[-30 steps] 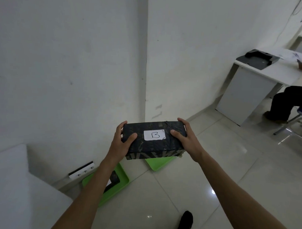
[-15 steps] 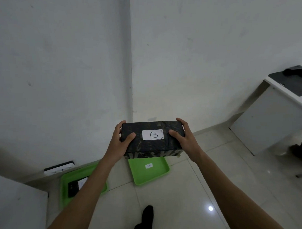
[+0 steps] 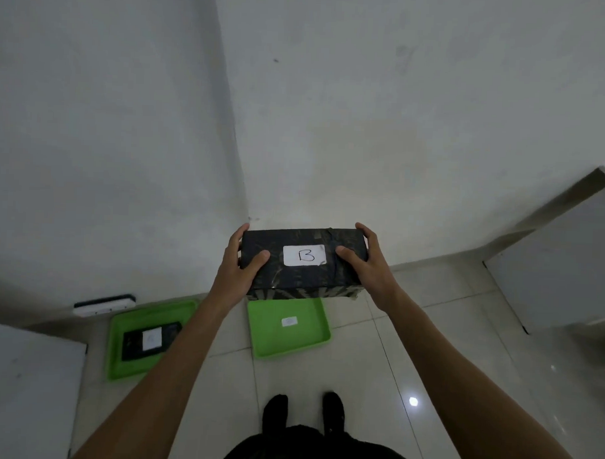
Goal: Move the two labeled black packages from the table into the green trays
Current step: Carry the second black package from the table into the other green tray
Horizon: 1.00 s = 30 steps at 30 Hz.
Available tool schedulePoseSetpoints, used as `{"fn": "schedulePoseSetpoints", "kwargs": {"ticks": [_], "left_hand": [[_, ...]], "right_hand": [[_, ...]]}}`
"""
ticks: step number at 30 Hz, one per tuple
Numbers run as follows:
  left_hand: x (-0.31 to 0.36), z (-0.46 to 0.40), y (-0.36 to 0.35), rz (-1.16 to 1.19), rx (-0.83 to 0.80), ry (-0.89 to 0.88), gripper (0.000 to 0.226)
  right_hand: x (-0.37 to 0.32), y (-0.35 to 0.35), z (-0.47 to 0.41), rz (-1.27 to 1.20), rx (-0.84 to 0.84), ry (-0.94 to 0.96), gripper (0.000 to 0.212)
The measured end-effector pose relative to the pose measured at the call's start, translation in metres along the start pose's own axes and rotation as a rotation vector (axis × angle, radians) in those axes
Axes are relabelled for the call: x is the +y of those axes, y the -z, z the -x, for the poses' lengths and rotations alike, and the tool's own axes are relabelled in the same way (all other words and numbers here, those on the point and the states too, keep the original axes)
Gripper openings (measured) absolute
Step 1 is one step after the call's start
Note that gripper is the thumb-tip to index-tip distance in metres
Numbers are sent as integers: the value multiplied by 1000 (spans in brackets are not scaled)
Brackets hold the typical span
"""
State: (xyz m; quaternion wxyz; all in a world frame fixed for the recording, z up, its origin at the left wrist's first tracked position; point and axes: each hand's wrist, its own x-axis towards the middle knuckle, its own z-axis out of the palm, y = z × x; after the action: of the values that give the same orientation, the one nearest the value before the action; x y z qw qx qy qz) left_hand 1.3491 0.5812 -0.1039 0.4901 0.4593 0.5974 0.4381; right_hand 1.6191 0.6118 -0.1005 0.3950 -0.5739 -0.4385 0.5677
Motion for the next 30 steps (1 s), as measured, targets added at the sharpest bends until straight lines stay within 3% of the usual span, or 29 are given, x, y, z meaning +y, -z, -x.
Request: {"fn": "schedulePoseSetpoints", "kwargs": {"ticks": [6, 14, 20, 25, 30], "left_hand": [[-36, -12, -35, -64, 170, 121, 73], [-142, -39, -55, -65, 191, 256, 80], [-309, -86, -74, -36, 192, 375, 79], [-477, -110, -106, -65, 181, 371, 79], [-611, -135, -133, -102, 144, 360, 79]], "right_hand": [[35, 13, -57, 29, -45, -76, 68], [135, 6, -114, 58, -61, -170, 67], [297, -13, -171, 118, -52, -207, 69], [473, -14, -213, 160, -36, -195, 63], [604, -12, -254, 214, -33, -196, 73]]}}
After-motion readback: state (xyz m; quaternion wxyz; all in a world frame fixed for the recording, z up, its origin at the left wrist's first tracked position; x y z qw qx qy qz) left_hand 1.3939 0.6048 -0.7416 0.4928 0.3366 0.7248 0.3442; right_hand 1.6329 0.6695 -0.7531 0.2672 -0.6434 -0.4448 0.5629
